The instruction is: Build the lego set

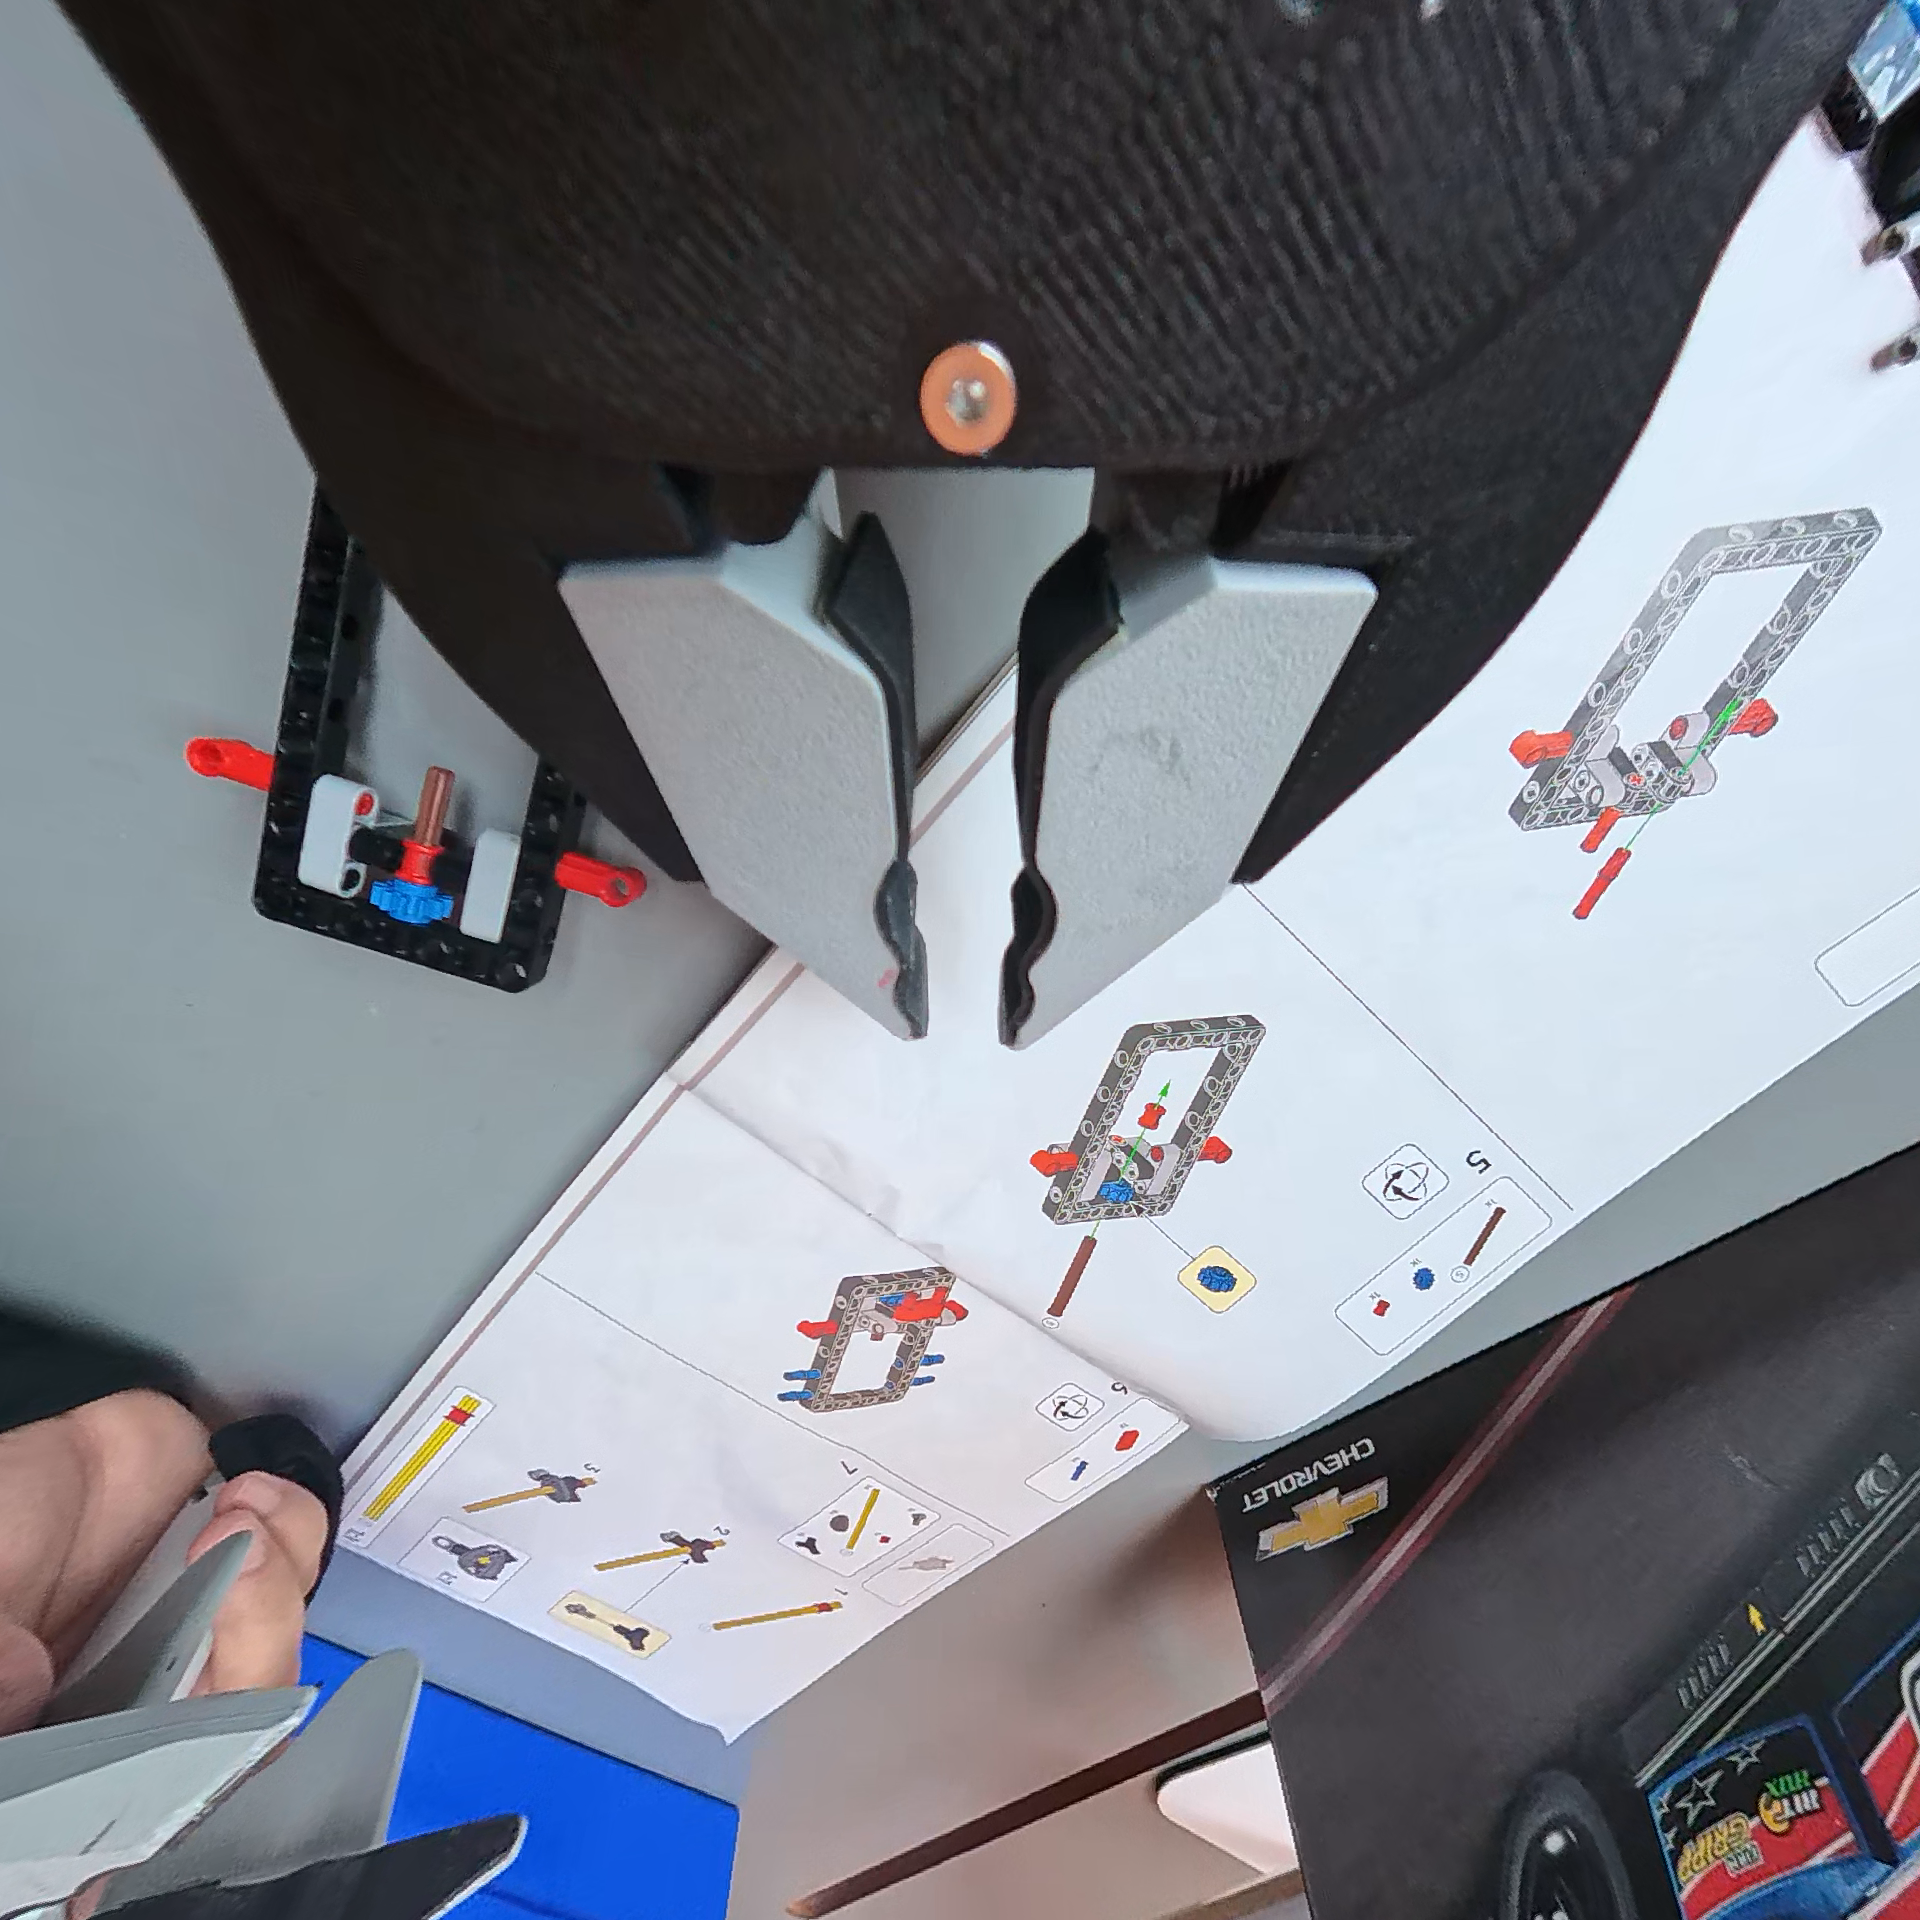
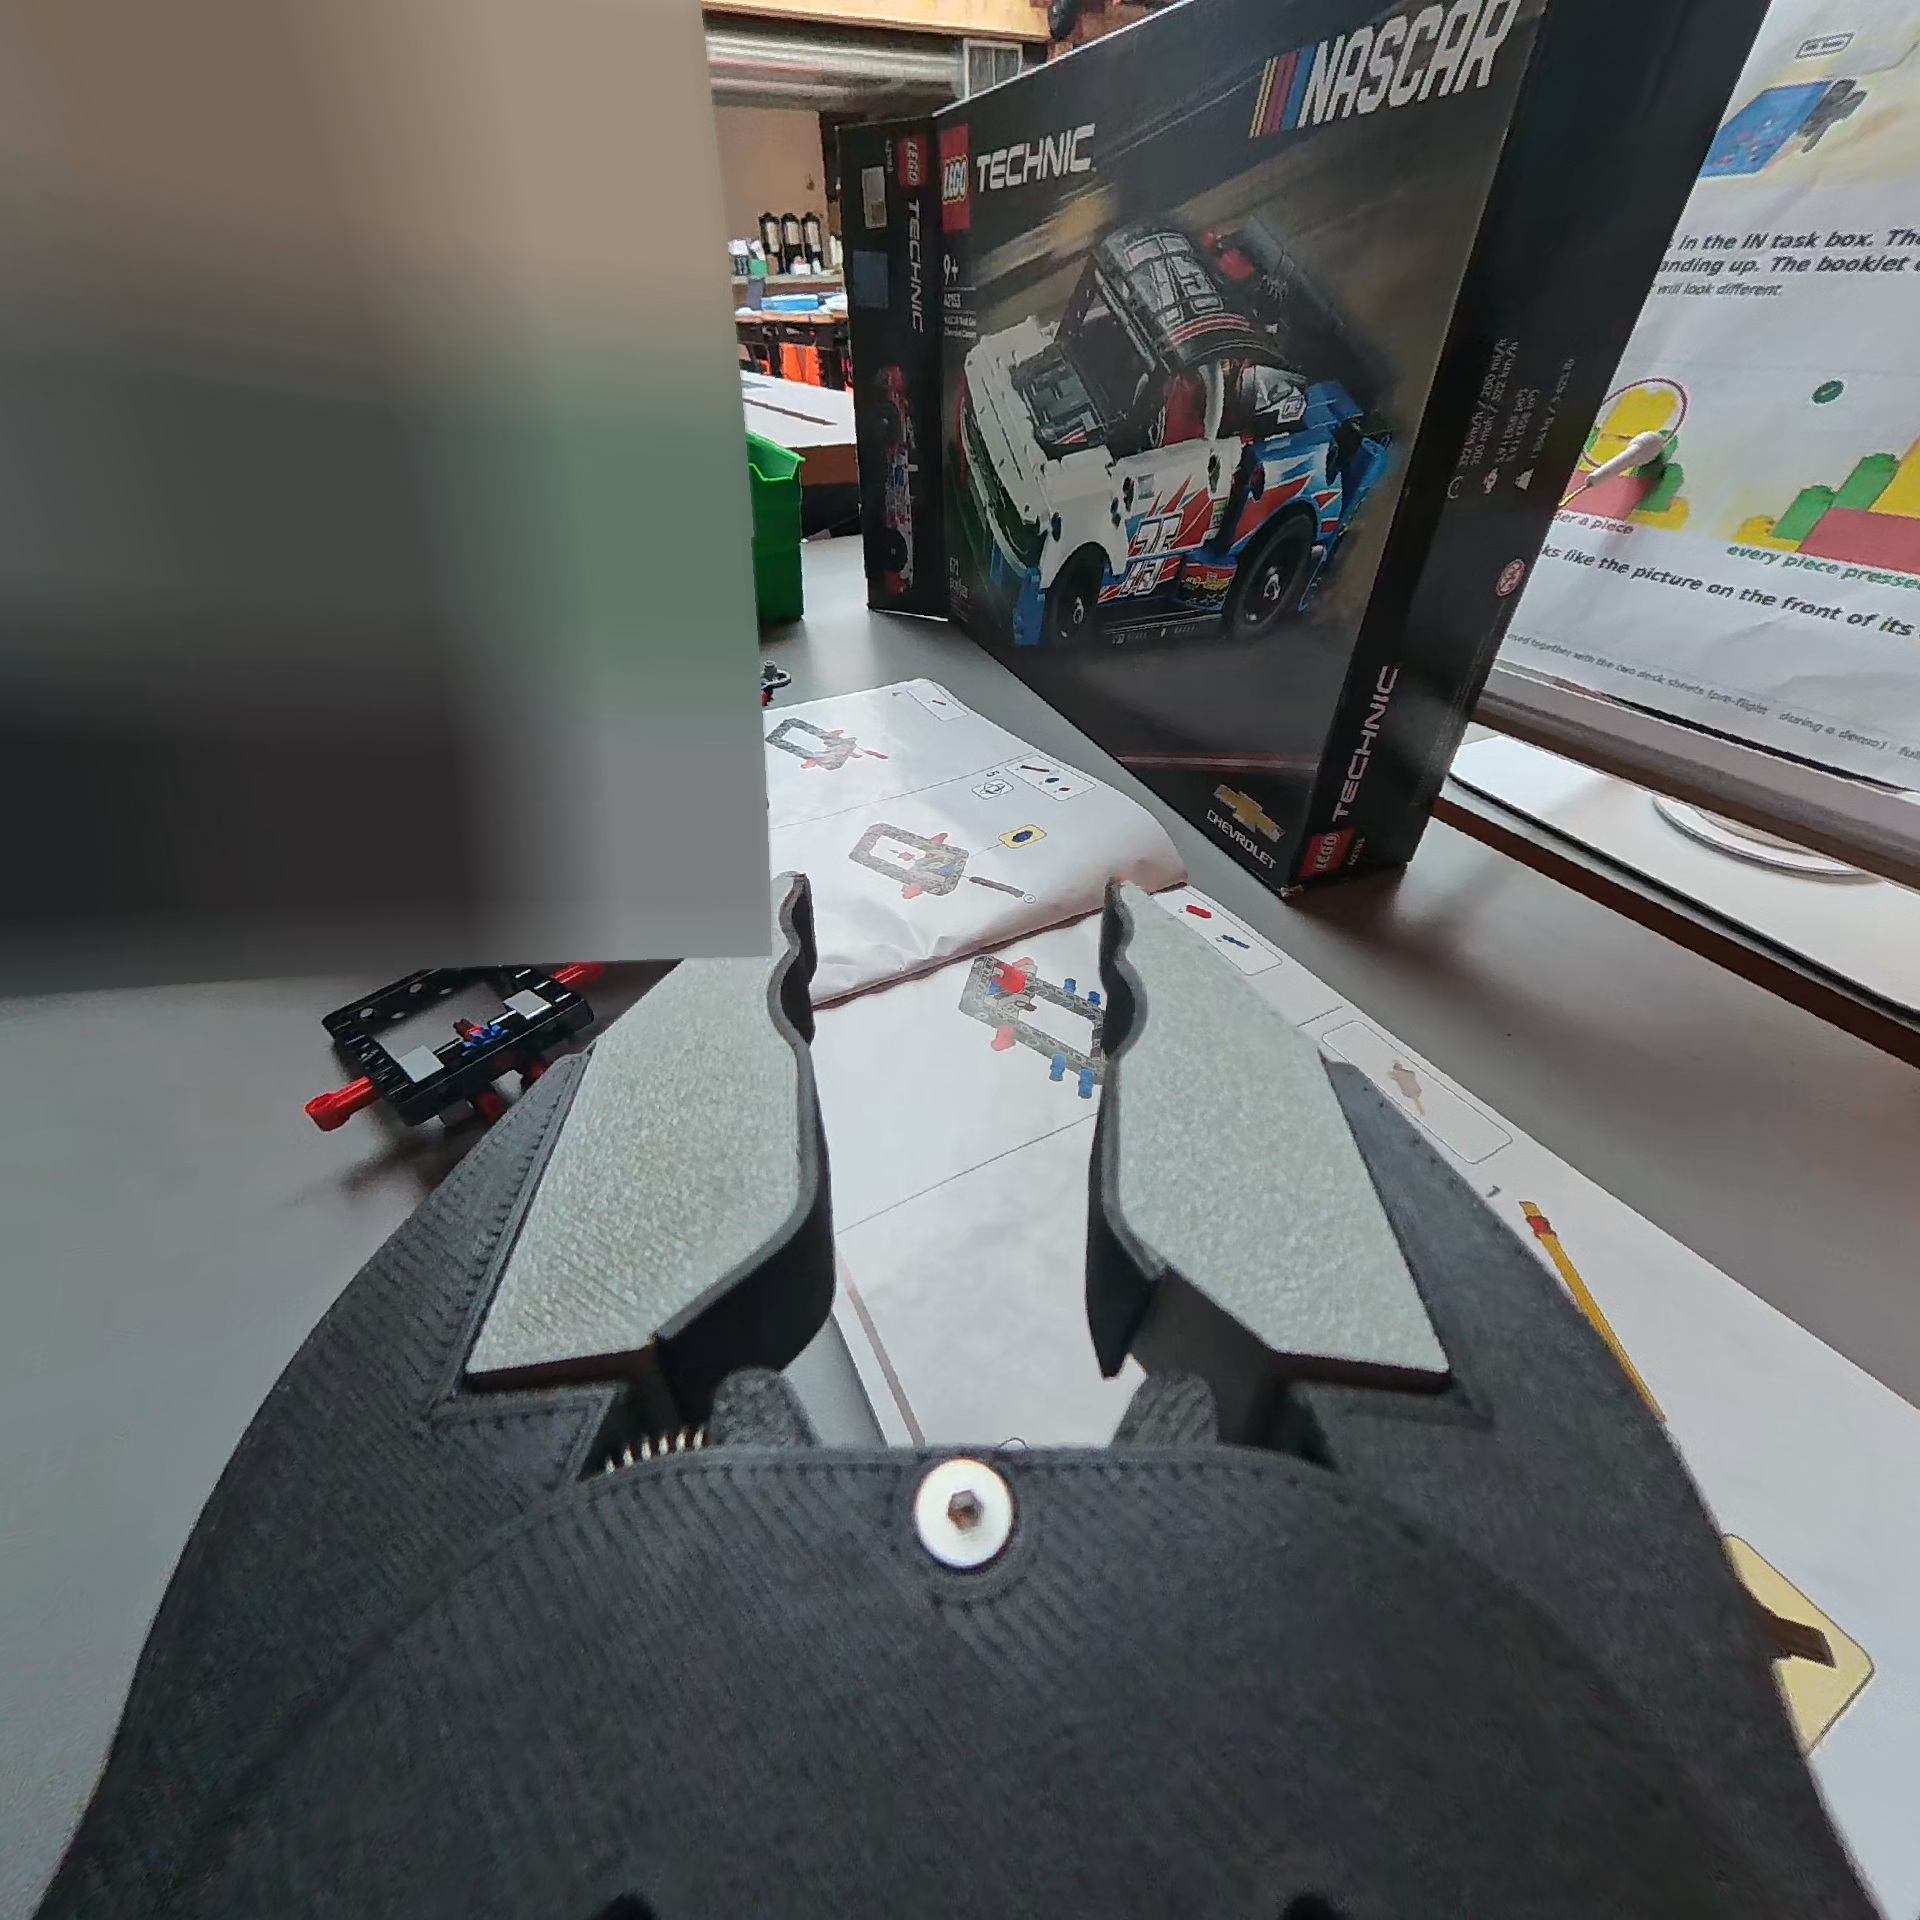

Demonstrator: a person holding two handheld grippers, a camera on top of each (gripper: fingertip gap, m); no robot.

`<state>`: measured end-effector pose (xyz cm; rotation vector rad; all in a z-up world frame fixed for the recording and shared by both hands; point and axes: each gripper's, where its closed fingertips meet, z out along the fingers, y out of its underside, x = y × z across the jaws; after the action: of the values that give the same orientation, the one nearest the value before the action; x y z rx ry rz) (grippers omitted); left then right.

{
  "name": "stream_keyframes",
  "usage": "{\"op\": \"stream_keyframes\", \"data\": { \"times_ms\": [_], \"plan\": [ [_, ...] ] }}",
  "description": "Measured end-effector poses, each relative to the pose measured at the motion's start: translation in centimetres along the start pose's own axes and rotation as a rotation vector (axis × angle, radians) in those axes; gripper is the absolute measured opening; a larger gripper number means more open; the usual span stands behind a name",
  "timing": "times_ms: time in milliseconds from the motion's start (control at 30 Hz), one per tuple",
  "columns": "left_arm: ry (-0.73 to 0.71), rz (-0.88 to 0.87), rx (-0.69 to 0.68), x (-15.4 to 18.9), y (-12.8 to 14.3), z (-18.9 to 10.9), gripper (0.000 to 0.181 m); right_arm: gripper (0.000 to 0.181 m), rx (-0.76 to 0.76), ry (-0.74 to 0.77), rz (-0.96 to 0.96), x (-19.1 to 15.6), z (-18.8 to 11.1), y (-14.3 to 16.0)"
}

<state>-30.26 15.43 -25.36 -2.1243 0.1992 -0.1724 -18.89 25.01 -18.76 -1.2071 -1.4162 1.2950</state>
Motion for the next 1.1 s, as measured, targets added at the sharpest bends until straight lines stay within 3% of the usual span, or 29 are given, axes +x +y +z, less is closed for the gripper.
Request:
{"op": "stream_keyframes", "data": {
  "times_ms": [733,933,1100],
  "plan": [
    [-0.003,0.002,0.0,0.0,-0.1,-0.2,0.01,0.044,-0.025,-0.026,-0.015,-0.5,0.4,0.6],
    [-0.036,0.008,0.043,-0.4,-1.2,-1.1,0.009,0.04,-0.034,-0.027,-0.027,-0.5,0.5,0.8],
    [0.001,-0.029,0.072,1.5,-2.4,-0.1,0.023,0.039,-0.03,-0.009,-0.041,-0.3,0.4,0.7]
  ]
}}
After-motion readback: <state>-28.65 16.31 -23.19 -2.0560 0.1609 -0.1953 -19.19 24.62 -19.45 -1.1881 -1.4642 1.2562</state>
